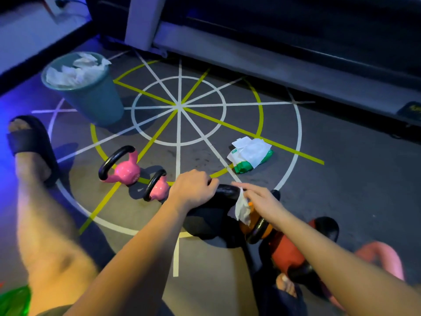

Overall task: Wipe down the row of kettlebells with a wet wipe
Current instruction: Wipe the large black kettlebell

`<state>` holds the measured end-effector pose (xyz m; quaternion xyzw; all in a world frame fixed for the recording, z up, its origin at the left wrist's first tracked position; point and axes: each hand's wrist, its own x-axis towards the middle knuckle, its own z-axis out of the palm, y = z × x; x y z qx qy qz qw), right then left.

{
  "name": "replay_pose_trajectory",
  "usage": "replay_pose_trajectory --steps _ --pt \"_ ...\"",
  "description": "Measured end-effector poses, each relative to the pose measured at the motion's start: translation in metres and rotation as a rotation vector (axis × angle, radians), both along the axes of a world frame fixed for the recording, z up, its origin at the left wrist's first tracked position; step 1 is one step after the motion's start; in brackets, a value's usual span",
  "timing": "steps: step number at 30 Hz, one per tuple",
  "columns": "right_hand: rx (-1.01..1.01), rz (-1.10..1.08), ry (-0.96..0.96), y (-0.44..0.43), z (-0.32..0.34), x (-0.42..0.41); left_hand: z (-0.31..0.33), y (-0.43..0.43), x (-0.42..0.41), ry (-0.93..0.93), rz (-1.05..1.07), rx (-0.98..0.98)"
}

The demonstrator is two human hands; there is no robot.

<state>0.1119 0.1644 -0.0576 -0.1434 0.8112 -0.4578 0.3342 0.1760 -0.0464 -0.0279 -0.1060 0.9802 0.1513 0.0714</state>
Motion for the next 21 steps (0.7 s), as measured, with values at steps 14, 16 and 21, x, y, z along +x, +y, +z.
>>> replay_pose_trajectory --steps 14,16,21 --pt "0.116 -0.040 0.083 -0.025 -0.056 0.007 0.000 0.004 -0.001 -0.015 0.024 -0.013" --pt "0.062 -0.175 0.052 -0.036 -0.044 0.019 0.001 0.002 -0.002 -0.012 0.025 -0.008" --pt "-0.196 -0.520 -0.202 -0.045 -0.031 0.040 0.003 0.003 0.001 0.001 0.030 0.012"
